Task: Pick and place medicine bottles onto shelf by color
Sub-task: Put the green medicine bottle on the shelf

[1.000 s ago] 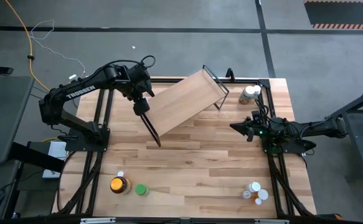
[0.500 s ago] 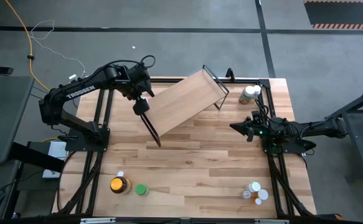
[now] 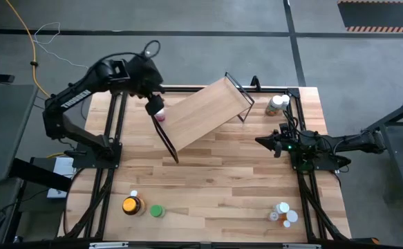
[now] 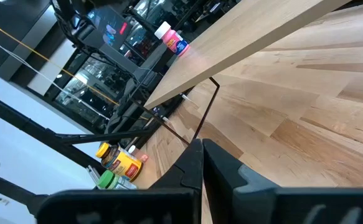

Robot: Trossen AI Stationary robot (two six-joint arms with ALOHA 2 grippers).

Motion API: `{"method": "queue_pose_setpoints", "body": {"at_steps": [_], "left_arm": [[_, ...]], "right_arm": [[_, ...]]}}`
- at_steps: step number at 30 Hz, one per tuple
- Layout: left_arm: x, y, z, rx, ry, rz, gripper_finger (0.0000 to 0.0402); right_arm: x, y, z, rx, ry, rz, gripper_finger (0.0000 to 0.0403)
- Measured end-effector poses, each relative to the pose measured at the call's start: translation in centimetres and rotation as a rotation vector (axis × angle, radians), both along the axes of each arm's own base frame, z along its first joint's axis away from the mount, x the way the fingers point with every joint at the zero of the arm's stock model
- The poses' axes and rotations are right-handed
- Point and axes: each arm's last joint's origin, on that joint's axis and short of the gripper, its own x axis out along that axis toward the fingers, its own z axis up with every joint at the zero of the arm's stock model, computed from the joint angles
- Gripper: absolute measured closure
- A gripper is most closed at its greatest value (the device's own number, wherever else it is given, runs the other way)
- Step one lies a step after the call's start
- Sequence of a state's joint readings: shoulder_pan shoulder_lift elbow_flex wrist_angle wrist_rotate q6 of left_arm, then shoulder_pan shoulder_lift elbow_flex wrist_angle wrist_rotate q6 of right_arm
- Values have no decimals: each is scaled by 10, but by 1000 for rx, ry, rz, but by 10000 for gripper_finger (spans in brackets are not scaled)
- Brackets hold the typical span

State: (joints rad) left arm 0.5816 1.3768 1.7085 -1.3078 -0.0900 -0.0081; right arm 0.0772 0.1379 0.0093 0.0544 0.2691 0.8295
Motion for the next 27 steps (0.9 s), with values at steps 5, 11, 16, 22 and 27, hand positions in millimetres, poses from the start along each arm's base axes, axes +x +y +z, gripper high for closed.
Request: {"method": "queue_pose_setpoints", "body": {"at_steps": [5,11,16,22,27], "left_arm": [[0,-10,9,64,-257,-77,119],[-11,-36,-5,182,-518,-177,129],[-24,-63,-39,263,-742,-269,136],[-35,-90,-97,292,-1001,-372,140],[-40,-103,-126,289,-1076,-410,141]], "right_arm": [[0,0,0,0,0,0,402],[0,0,0,0,0,-1,402],[0,0,0,0,0,0,402],[0,0,0,0,0,0,402],[0,0,0,0,0,-1,402]]}}
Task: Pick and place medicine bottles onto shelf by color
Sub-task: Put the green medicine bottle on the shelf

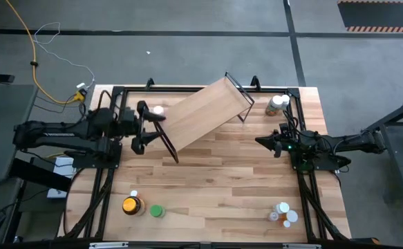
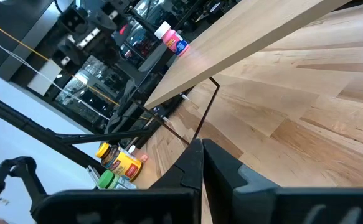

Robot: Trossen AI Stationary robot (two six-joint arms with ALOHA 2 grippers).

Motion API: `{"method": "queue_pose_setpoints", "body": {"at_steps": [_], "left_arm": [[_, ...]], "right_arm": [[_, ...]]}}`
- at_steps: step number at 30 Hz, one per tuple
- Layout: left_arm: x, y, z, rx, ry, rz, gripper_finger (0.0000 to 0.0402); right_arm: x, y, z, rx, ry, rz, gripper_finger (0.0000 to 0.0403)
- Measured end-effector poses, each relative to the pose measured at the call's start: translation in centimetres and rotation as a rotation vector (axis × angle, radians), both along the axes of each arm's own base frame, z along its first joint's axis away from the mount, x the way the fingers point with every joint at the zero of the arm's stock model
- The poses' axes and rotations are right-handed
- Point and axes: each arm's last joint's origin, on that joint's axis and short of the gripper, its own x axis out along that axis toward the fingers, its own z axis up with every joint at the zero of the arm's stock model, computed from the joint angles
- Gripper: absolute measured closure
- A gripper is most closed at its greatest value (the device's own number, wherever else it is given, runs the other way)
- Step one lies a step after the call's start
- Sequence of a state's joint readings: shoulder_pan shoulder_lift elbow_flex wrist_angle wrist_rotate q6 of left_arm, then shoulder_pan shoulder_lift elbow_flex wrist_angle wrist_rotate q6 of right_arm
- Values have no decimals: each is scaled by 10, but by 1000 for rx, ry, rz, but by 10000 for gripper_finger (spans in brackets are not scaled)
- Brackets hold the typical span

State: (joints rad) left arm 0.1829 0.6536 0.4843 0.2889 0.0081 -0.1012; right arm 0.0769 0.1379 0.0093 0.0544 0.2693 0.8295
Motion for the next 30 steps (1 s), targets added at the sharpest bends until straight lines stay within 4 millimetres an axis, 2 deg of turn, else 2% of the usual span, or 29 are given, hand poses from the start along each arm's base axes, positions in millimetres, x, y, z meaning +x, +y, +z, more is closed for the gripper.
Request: {"method": "queue_pose_setpoints", "body": {"at_steps": [6,19,21,26,30], "left_arm": [[-1,-6,-8,1,24,56,141],[-1,-11,-6,79,14,36,141],[-1,-11,-6,79,13,36,141],[-1,-11,-6,88,15,37,141],[-1,-11,-6,90,15,36,141]], "right_arm": [[0,0,0,0,0,0,402],[0,0,0,0,-1,-4,402],[0,-3,1,-5,-13,-92,402],[-5,-12,10,14,-107,-457,402],[-7,-15,15,-29,-131,-575,402]]}}
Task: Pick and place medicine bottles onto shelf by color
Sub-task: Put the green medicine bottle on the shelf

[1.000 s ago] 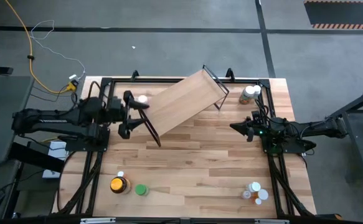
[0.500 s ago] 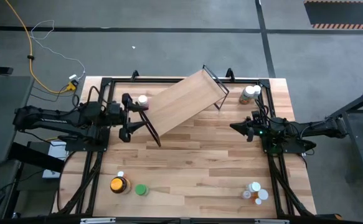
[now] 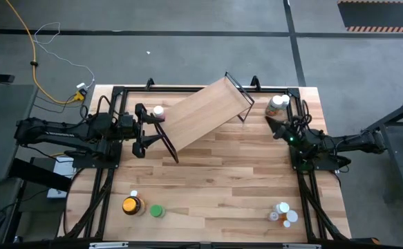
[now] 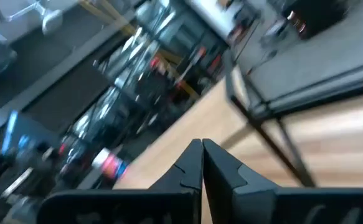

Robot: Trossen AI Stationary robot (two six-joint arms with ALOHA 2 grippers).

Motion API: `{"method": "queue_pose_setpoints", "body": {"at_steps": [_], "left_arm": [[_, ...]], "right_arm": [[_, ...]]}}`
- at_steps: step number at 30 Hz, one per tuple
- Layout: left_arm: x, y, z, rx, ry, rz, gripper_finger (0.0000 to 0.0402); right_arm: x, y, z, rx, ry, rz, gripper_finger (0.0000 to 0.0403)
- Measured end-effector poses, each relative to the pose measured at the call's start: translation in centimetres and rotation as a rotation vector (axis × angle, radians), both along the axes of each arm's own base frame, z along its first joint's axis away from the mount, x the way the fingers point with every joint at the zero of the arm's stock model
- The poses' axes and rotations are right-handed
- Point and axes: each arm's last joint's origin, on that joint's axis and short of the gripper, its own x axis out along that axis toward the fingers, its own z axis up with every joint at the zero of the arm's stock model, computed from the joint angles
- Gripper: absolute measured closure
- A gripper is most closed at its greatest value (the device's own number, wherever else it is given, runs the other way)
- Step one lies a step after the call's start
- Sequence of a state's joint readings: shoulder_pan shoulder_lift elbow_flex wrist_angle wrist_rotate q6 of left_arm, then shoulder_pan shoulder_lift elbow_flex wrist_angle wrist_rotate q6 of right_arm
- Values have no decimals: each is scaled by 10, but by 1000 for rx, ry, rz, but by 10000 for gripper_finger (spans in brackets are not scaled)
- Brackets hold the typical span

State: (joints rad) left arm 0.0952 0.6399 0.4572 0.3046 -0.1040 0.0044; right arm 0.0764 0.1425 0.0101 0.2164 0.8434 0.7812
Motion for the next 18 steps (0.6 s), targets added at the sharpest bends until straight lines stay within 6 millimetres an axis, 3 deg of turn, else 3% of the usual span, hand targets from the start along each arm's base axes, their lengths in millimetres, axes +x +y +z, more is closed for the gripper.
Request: {"method": "queue_pose_setpoints", "body": {"at_steps": [2,7,9,12,18], "left_arm": [[0,0,0,0,0,-4,141],[0,0,0,1,0,-6,141],[0,0,0,1,-4,-6,141],[0,0,1,3,-15,-6,141],[0,0,1,29,-10,-3,141]], "right_arm": [[-1,-1,2,10,-27,-34,402],[4,5,15,-196,-50,287,402],[5,5,21,-264,-61,309,402],[7,2,30,-330,83,247,402],[7,-12,47,-251,418,-69,400]]}}
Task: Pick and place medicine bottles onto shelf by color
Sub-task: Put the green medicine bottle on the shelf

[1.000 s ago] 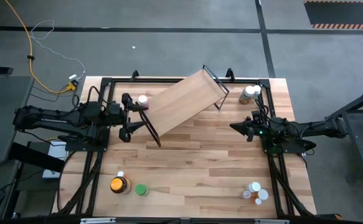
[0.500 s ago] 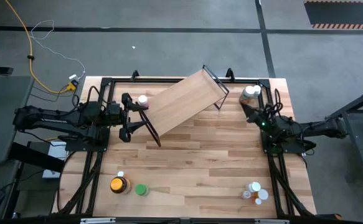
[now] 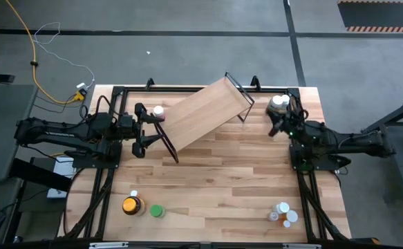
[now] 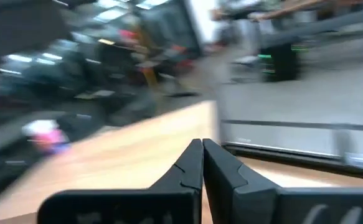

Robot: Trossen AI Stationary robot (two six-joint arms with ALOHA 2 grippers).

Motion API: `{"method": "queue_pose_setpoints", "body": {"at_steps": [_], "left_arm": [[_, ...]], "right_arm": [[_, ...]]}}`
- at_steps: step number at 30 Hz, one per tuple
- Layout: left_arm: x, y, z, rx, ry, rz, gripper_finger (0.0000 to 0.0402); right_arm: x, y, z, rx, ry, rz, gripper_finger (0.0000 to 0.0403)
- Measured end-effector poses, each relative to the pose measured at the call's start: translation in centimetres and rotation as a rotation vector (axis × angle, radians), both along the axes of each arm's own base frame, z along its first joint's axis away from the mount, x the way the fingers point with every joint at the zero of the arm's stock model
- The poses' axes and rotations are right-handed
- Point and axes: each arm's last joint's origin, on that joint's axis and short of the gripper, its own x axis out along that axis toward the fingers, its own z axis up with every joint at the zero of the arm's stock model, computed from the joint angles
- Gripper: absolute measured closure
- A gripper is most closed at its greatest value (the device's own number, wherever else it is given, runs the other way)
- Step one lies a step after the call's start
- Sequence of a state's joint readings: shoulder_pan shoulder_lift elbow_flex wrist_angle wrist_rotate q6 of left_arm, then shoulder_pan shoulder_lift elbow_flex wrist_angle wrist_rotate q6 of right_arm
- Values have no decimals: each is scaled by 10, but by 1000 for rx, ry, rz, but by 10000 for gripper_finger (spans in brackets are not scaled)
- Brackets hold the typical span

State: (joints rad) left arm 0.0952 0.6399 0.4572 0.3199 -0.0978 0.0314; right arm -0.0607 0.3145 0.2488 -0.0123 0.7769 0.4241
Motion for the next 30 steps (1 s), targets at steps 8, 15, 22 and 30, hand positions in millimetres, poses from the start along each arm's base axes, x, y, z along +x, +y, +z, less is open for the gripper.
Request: {"method": "queue_pose_setpoints", "body": {"at_steps": [8,15,22,30], "left_arm": [[0,0,0,7,1,1,141],[0,0,0,6,1,0,141],[0,0,0,5,2,0,141],[0,0,0,-2,4,-2,141]], "right_arm": [[6,-22,20,66,229,-243,289],[21,-57,18,169,422,-402,134],[23,-94,-2,344,501,-536,55],[16,-120,-20,478,493,-635,48]]}}
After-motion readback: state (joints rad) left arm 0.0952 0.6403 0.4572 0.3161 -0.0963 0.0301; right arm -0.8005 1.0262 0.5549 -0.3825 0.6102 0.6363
